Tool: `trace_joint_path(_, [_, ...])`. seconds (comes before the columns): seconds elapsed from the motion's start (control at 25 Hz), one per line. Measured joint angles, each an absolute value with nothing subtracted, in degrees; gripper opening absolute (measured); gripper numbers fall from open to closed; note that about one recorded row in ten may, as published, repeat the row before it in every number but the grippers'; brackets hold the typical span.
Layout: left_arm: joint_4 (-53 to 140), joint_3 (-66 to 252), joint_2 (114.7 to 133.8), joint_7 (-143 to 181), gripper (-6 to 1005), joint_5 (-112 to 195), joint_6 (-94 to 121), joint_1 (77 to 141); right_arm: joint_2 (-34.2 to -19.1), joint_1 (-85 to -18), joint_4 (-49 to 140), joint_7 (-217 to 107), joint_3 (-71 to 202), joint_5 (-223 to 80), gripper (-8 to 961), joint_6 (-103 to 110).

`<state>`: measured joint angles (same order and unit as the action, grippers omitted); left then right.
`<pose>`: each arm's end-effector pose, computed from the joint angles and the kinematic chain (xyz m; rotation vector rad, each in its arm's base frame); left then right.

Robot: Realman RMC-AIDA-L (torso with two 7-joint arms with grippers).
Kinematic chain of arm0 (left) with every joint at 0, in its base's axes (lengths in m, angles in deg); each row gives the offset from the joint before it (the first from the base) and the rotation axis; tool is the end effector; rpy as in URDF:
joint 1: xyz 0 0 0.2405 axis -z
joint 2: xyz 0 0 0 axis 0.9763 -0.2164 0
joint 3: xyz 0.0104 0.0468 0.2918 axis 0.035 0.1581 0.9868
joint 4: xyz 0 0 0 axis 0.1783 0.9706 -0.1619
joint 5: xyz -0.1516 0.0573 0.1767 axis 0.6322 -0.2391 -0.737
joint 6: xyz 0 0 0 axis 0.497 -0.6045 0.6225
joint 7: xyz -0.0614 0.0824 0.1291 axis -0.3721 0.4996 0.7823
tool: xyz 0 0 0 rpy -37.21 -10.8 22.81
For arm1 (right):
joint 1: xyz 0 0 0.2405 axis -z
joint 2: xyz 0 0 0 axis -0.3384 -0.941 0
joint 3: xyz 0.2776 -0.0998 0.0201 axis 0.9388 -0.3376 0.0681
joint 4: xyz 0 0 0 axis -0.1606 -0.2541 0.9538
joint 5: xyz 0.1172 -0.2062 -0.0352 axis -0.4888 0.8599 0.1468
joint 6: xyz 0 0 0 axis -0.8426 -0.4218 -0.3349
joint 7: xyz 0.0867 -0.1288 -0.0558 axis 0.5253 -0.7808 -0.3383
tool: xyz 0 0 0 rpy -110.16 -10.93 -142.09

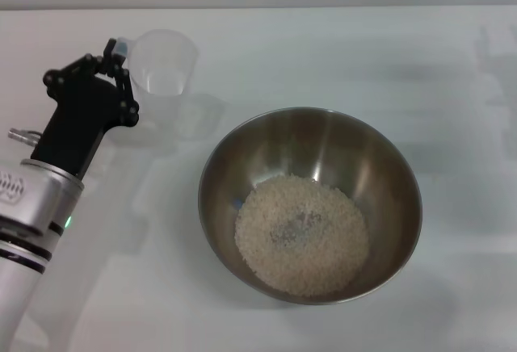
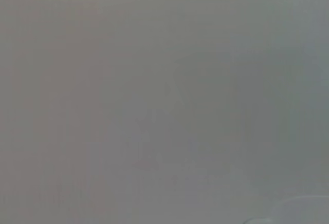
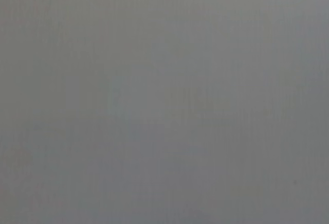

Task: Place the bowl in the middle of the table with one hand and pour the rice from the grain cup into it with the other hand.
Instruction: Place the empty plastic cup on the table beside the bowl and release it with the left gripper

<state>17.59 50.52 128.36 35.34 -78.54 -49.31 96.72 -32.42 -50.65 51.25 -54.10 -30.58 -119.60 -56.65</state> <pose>-0.3101 0.3449 -0.1006 -1.7492 -0.1588 -0.6729 0.3528 0.4296 0.0055 -1.3920 0.3953 0.7292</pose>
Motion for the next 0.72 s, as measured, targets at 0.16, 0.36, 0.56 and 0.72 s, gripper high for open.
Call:
trace_joint_path(0.16, [18.13,50.49,128.44,29.99,16,-76.38,-42.3,97.54,-32.56,-50.32,51.62,-54.03,-30.58,-119.6,492,-56.82])
trace_joint_path(0.36, [18.15,50.42,128.43,27.38,16,-74.96,-37.19,97.77,-32.56,-50.27,51.65,-53.99,-30.58,-119.6,492,-56.89])
trace_joint_path(0.56, [18.63,50.37,128.41,26.78,16,-74.8,-35.18,98.06,-32.56,-50.27,51.65,-53.97,-30.58,-119.6,492,-56.66])
trace_joint_path(0.72, [18.9,50.33,128.41,26.72,16,-74.78,-32.79,98.64,-32.56,-50.27,51.66,-53.95,-30.58,-119.6,492,-56.58])
